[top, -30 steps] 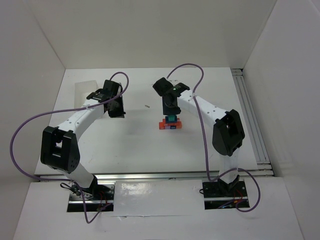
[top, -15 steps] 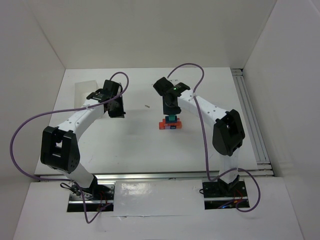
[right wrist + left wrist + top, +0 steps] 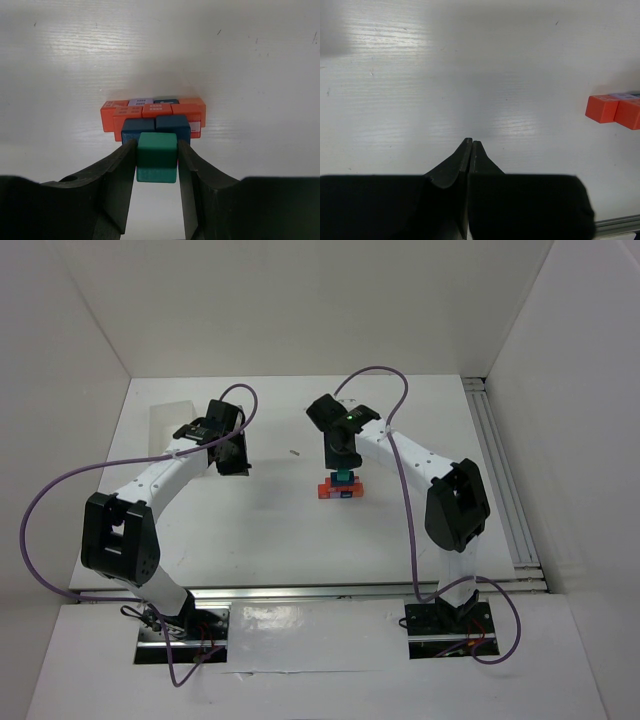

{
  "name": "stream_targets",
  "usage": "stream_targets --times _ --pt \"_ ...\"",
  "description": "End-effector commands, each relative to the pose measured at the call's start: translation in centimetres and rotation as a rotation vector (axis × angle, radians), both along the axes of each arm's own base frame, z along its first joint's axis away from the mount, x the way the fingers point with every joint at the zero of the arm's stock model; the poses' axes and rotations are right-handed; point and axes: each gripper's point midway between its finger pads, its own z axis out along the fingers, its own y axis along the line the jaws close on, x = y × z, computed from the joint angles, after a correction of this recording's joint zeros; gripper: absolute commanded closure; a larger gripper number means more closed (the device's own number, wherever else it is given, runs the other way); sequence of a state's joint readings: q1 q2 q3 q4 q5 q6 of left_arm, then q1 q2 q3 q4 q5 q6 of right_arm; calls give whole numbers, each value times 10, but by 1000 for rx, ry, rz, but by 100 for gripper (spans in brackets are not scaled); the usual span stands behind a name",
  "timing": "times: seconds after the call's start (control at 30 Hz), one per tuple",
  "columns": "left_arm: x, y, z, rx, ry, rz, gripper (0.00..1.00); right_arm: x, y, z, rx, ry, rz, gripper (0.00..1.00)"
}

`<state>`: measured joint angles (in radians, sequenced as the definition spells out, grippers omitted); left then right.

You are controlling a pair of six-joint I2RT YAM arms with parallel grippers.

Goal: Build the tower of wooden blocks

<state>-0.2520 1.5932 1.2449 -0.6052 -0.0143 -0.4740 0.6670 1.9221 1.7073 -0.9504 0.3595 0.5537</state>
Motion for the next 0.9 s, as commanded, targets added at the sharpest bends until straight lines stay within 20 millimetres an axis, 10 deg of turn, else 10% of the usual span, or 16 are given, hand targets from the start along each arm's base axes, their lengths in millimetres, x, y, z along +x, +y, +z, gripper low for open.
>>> stream_targets --times 0.0,0.23,0.6,0.73,0.87 --pt "6 -1 8 -2 -37 -1 96 9 1 4 13 -37 -7 53" --pt "6 -1 8 -2 -37 -1 96 8 0 3 8 -30 -7 52" --pt "6 -1 8 -2 -37 -1 96 13 -1 26 5 -63 -17 5" --pt "6 -3 8 -9 -35 -6 96 27 -13 65 -44 -153 -64 0" --pt "5 -3 9 -11 -44 -6 96 38 -84 94 -190 -252 -265 0"
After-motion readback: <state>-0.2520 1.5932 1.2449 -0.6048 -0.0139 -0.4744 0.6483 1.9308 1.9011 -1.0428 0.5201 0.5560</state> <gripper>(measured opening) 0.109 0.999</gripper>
